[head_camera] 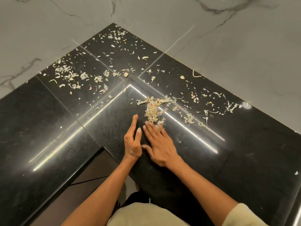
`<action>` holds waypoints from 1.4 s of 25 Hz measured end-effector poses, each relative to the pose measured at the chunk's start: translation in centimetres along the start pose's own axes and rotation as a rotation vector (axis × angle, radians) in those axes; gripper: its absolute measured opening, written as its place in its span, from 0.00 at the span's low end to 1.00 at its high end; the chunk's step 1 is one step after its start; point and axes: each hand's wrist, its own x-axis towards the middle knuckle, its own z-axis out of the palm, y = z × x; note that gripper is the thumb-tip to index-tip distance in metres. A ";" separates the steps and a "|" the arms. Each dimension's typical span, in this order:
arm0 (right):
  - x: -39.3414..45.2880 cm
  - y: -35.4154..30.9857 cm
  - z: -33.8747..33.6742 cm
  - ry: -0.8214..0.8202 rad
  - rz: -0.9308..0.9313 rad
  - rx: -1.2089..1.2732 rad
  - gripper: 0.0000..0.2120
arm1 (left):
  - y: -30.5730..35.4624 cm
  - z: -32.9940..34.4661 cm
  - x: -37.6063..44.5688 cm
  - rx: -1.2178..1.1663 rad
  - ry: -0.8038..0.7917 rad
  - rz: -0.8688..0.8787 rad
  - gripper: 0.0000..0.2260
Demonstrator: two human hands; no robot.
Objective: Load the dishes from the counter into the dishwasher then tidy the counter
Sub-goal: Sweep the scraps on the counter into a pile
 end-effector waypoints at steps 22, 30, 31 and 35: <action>-3.4 22.7 -5.6 0.288 0.894 0.347 0.42 | 1.1 9.2 1.3 0.623 0.060 -0.099 0.33; -2.6 18.7 -5.4 0.413 0.461 0.570 0.35 | 1.4 9.2 1.2 0.472 0.124 -0.103 0.32; -3.6 20.3 -5.8 0.485 0.543 0.514 0.35 | 1.4 9.1 1.1 0.461 0.129 -0.103 0.33; -7.8 27.2 -6.5 0.493 0.818 0.382 0.39 | 1.3 8.9 1.1 0.379 0.145 -0.066 0.34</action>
